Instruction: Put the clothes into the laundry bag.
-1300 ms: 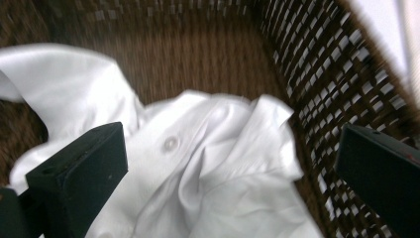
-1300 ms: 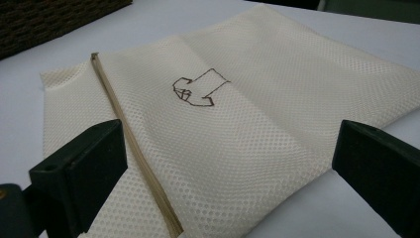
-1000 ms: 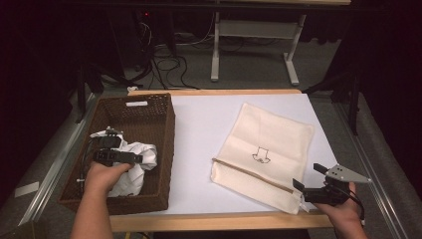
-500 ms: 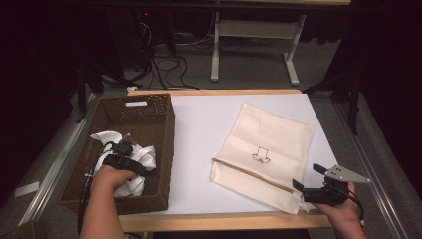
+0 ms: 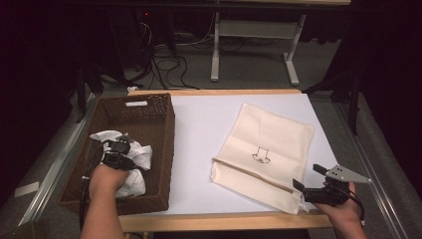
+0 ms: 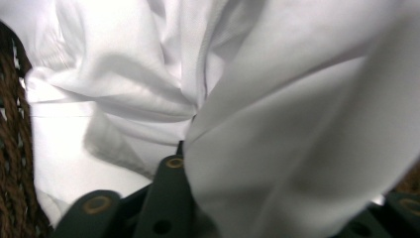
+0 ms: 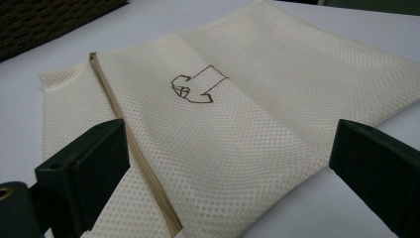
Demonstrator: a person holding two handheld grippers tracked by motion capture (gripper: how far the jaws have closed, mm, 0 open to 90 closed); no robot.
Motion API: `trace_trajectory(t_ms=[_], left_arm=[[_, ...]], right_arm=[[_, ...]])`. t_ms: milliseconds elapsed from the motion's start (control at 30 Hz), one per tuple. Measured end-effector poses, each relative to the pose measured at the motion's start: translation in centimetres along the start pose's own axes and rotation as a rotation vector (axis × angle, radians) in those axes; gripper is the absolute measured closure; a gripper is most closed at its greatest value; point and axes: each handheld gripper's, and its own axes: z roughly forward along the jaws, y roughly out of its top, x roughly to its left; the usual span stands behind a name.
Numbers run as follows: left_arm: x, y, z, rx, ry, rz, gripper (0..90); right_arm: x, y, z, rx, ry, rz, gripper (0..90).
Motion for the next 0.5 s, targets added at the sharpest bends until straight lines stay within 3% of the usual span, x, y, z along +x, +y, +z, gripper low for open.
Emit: trace_trajectory(t_ms=[167,333,500], left_arm=[[0.1,-0.3,-1.2,-0.123,-0.062,-0.001,79.8],[0.2,-0.6,-2.4,-0.252,-0.096,0.010,80.7],[-0.1,-1.2,-3.6,-0.383,-0.076,0.038,80.7]], right_arm=[[-0.1,0.0,0.0,0.000,0.000,0.006,3.3],[0.0,0.0,0.0,-0.002,-0.001,0.004,3.7],[-0.2,-0.1,0.0,-0.008,-0.005,-0.001,4.7]])
